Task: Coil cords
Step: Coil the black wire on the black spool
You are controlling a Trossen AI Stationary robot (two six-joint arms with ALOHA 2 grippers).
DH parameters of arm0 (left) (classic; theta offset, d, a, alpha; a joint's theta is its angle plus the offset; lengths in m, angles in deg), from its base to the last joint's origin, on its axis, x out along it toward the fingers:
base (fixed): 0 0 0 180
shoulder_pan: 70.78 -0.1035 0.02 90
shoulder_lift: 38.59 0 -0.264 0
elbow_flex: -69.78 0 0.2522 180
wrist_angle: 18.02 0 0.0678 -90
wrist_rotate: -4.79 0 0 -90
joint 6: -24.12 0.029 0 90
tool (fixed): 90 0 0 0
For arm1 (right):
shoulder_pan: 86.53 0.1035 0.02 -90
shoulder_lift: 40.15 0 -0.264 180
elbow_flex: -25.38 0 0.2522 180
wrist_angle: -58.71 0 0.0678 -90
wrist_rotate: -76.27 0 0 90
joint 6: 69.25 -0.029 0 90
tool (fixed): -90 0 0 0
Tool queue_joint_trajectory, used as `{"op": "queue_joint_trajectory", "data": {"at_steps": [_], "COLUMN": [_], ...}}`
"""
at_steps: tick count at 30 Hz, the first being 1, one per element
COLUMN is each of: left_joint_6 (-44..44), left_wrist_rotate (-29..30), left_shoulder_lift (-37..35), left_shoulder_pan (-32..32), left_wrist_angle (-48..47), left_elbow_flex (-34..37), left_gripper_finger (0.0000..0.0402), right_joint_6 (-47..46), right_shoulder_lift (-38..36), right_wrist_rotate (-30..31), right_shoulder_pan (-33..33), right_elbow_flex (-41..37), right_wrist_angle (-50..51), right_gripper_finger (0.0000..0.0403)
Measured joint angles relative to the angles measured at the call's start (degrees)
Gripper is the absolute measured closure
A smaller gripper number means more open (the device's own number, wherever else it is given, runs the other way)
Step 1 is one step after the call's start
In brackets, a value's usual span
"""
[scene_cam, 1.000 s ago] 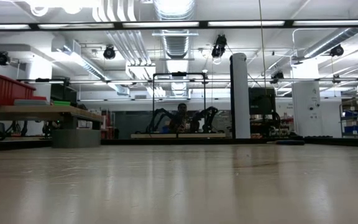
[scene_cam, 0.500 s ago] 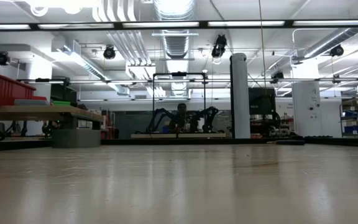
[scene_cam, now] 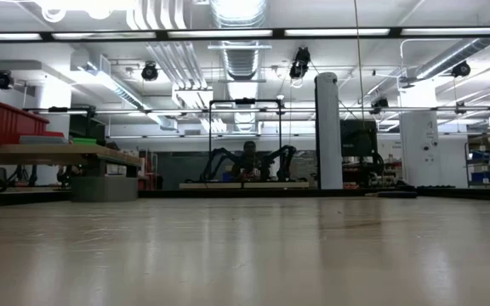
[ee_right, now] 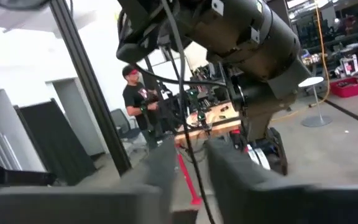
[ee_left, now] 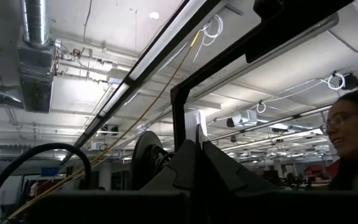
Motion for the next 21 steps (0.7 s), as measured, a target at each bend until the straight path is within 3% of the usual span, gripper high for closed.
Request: {"op": "queue_joint_trajectory", "data": {"at_steps": [3,14,21], "left_joint_6": [0.63,0.71,3.55], "left_wrist_rotate": [0.01,0.01,-0.01], "left_shoulder_lift": [-0.07,-1.25,-1.95], "left_shoulder_pan": [0.00,-1.27,-1.49], "left_wrist_angle": [0.00,0.02,-0.35], "left_elbow_flex": [0.00,0.00,0.00], "left_gripper_finger": [0.0395,0.0395,0.0395], "right_joint_6": [1.83,8.08,14.13], "right_shoulder_lift": [-0.15,-2.20,-6.45], "right_wrist_rotate": [0.47,5.53,20.63], "right_shoulder_pan": [0.40,5.19,10.70], "right_elbow_flex": [0.00,0.00,0.02], "right_wrist_angle": [1.67,13.15,23.42], "right_gripper_finger": [0.0389,0.0402,0.0403]}}
